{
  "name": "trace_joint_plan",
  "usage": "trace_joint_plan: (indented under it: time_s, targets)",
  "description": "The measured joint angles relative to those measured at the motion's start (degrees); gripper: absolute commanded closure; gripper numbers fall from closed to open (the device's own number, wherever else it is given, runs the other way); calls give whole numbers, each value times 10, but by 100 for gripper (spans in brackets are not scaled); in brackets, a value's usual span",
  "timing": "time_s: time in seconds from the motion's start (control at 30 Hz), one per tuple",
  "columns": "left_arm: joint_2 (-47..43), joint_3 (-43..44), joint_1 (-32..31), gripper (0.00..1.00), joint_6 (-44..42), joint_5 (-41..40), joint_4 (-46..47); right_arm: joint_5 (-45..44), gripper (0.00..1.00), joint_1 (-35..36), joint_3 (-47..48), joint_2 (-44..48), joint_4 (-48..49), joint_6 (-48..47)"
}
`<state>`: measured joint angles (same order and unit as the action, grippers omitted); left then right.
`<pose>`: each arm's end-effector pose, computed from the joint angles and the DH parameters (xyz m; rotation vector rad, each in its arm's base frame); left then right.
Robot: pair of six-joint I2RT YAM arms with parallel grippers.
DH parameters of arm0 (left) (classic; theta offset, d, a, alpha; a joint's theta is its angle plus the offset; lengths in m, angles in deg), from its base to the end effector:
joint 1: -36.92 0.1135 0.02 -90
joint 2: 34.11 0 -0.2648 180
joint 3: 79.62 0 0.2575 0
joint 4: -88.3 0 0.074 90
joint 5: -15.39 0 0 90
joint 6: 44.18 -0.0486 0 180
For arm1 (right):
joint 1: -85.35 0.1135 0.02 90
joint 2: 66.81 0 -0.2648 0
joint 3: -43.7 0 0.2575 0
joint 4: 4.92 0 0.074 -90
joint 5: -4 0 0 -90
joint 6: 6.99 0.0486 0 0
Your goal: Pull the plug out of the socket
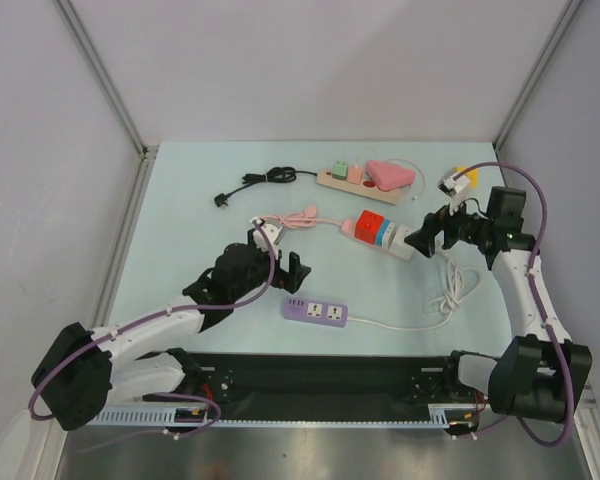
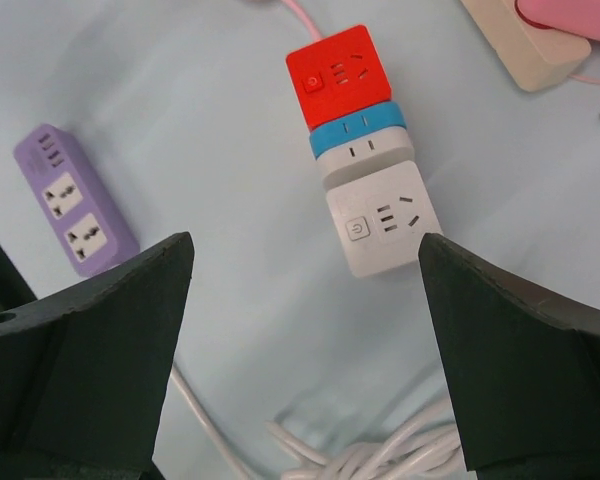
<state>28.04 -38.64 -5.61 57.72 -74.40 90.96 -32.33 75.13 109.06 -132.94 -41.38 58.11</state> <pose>0.1861 -0.1709 0.2157 0.5167 1.8771 -0.6440 0.2551 -0.0062 0.2900 -0.7281 1.8553 0.6431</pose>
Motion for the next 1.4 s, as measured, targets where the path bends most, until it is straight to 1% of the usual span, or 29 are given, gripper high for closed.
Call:
trace_joint_plan:
  time_s: [0.2, 0.4, 0.5, 0.67, 0.77, 0.9, 1.0, 1.03, 1.1, 1.2, 1.3, 1.33, 1.37, 1.4]
  targets:
    - [-3, 38, 0, 0, -4, -3, -37, -103, 0, 78, 19, -60, -42, -67]
    - [-71, 35, 0, 0, 2, -21, -76, -225, 0, 161, 64, -125, -66, -111]
    - [-117, 21, 0, 0, 10, -30, -81, -273, 0, 178, 96, -162, -72, -133]
    - [-195, -24, 0, 1, 30, -44, -99, -335, 0, 180, 125, -224, -75, -161]
    - [-227, -48, 0, 0, 43, -54, -106, -354, 0, 179, 126, -250, -86, -181]
    - [-250, -66, 0, 0, 61, -64, -109, -359, 0, 179, 127, -274, -101, -210]
    - [-252, -69, 0, 1, 70, -66, -108, -356, 2, 179, 127, -283, -102, -234]
    - [-250, -70, 0, 0, 74, -66, -108, -353, 5, 179, 127, -286, -101, -243]
    - [-249, -71, 0, 0, 83, -67, -107, -345, 7, 179, 127, -289, -100, -260]
    - [-245, -80, 0, 0, 104, -64, -97, -331, 13, 179, 127, -294, -98, -282]
    - [-245, -97, 0, 1, 127, -57, -76, -320, 25, 179, 127, -302, -97, -297]
    - [-245, -102, 0, 1, 134, -56, -71, -318, 41, 179, 127, -305, -98, -301]
    - [-244, -106, 0, 0, 139, -55, -66, -317, 54, 179, 127, -309, -99, -306]
    - [-241, -109, 0, 0, 146, -54, -60, -317, 75, 180, 131, -311, -99, -307]
